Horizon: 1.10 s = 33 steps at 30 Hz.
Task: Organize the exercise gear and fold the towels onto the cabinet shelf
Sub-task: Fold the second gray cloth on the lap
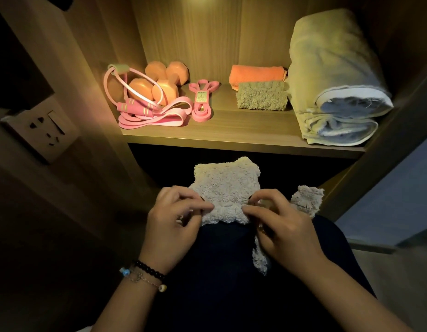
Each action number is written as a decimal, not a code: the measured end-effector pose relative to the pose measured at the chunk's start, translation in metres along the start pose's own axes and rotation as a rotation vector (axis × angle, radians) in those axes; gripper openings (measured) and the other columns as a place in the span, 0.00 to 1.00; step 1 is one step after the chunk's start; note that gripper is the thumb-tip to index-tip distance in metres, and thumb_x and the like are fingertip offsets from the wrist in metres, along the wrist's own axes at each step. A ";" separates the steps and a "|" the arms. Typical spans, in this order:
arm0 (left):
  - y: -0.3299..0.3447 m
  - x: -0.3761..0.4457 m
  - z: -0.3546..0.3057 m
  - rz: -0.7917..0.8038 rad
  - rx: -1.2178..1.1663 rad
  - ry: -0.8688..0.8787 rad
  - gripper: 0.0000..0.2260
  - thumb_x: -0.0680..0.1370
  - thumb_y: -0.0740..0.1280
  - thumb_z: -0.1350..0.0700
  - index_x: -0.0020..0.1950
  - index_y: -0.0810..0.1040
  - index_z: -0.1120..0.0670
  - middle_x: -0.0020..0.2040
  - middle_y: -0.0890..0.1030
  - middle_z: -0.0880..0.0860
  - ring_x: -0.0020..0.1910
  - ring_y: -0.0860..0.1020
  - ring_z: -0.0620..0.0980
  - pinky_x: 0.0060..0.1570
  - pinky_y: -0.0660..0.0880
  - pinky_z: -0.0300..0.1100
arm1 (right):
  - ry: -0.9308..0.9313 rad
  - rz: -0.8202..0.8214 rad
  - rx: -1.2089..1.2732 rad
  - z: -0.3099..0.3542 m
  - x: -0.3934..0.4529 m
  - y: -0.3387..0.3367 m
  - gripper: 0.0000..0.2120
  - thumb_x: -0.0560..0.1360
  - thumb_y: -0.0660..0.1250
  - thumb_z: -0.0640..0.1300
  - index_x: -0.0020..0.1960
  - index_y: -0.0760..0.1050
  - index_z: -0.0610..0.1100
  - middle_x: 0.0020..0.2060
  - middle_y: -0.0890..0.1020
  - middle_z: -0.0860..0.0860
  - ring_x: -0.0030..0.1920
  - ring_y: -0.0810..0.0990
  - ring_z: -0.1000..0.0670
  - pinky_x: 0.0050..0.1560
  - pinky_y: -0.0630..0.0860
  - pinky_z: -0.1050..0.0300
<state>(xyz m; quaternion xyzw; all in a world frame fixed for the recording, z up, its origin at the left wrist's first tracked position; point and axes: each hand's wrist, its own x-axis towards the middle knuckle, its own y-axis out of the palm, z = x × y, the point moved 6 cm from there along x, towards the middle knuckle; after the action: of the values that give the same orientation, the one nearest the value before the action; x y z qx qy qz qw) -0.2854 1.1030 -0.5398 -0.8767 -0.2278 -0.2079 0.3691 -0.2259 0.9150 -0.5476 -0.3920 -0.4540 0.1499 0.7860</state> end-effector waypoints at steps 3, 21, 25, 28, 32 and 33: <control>0.003 -0.002 -0.004 0.040 0.029 0.086 0.11 0.74 0.64 0.58 0.46 0.86 0.51 0.44 0.81 0.45 0.48 0.77 0.46 0.49 0.75 0.41 | -0.033 0.058 0.029 0.000 -0.006 0.002 0.13 0.73 0.65 0.40 0.56 0.81 0.42 0.53 0.79 0.48 0.37 0.80 0.52 0.31 0.77 0.59; 0.002 -0.010 0.015 0.013 -0.237 -0.185 0.07 0.74 0.65 0.46 0.49 0.77 0.46 0.49 0.79 0.42 0.51 0.78 0.39 0.48 0.70 0.26 | 0.137 0.175 0.207 -0.018 0.006 0.000 0.15 0.80 0.54 0.51 0.59 0.76 0.49 0.48 0.75 0.58 0.41 0.76 0.58 0.38 0.76 0.59; 0.002 -0.008 0.014 -0.053 -0.305 -0.224 0.07 0.73 0.67 0.46 0.46 0.76 0.48 0.45 0.80 0.43 0.46 0.78 0.39 0.45 0.72 0.29 | 0.235 0.188 0.345 -0.023 0.008 -0.001 0.10 0.80 0.59 0.48 0.55 0.78 0.49 0.45 0.78 0.60 0.44 0.77 0.59 0.42 0.70 0.69; 0.004 -0.010 0.019 -0.088 -0.317 -0.306 0.08 0.71 0.70 0.46 0.44 0.76 0.49 0.43 0.79 0.41 0.40 0.76 0.38 0.41 0.72 0.30 | 0.303 0.175 0.437 -0.023 0.012 -0.001 0.06 0.79 0.63 0.44 0.50 0.79 0.48 0.40 0.80 0.58 0.42 0.78 0.57 0.40 0.70 0.69; 0.010 -0.009 0.027 -0.086 -0.290 -0.406 0.08 0.74 0.72 0.60 0.43 0.75 0.50 0.39 0.79 0.41 0.38 0.76 0.38 0.39 0.72 0.30 | 0.403 0.135 0.445 -0.028 0.020 0.004 0.03 0.77 0.66 0.45 0.45 0.78 0.51 0.43 0.80 0.62 0.38 0.80 0.54 0.40 0.74 0.60; 0.010 -0.008 0.028 -0.082 -0.271 -0.421 0.09 0.74 0.72 0.60 0.42 0.75 0.49 0.38 0.79 0.43 0.36 0.76 0.39 0.38 0.71 0.30 | 0.419 0.116 0.425 -0.029 0.021 0.005 0.02 0.76 0.67 0.45 0.45 0.77 0.52 0.43 0.80 0.63 0.37 0.80 0.53 0.39 0.74 0.61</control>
<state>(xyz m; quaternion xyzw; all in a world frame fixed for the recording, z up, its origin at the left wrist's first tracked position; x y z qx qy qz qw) -0.2807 1.1156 -0.5673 -0.9322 -0.3051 -0.0644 0.1839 -0.1902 0.9167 -0.5471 -0.2663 -0.2172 0.2022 0.9171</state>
